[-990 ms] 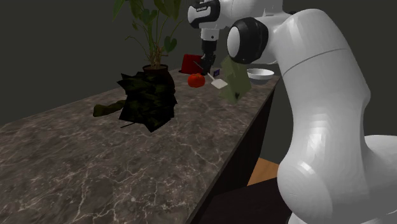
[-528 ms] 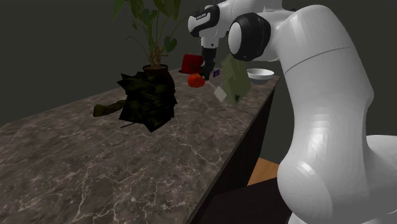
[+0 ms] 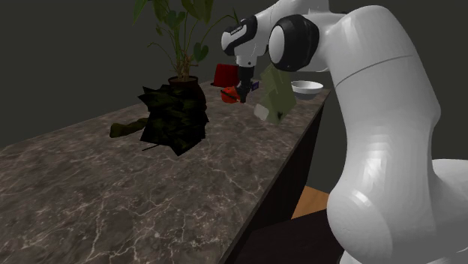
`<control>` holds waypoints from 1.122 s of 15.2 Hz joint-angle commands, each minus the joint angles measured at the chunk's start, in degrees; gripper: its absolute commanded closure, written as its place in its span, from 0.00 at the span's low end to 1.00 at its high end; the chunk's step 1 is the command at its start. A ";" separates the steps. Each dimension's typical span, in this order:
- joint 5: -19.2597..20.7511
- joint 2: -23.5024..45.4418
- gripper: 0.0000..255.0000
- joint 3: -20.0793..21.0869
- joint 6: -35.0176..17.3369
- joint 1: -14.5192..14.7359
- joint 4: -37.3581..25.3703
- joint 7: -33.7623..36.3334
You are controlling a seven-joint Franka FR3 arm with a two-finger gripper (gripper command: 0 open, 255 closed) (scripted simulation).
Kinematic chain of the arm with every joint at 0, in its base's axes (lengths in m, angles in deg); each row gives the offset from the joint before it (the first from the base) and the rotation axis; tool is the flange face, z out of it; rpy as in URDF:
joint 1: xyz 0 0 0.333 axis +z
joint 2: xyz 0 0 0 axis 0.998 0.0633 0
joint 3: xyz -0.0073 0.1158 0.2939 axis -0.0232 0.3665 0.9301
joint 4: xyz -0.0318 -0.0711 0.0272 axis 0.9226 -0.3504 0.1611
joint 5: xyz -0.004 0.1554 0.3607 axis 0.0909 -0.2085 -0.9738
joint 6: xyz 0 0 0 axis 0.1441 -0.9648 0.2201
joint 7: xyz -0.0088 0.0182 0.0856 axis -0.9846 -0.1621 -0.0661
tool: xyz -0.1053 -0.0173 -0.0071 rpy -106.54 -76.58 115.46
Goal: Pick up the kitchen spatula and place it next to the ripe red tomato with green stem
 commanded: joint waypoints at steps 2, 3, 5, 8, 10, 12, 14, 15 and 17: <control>0.05 0.55 1.00 -0.13 -1.86 -0.15 1.68 -0.17; 0.04 0.68 1.00 -0.13 -2.54 -0.15 2.22 -0.20; 0.01 1.00 1.00 -0.12 -3.86 -0.14 3.24 -0.27; -0.02 1.41 1.00 -0.11 -5.30 -0.13 4.26 -0.34; -0.02 1.42 1.00 -0.11 -5.29 -0.13 4.25 -0.34; -0.02 1.42 1.00 -0.11 -5.29 -0.13 4.25 -0.34; -0.02 1.42 1.00 -0.12 -5.29 -0.13 4.25 -0.34; -0.03 1.29 0.00 -0.11 -5.46 -0.10 4.54 -0.32; -0.03 1.15 0.00 -0.11 -5.57 -0.13 4.79 -0.36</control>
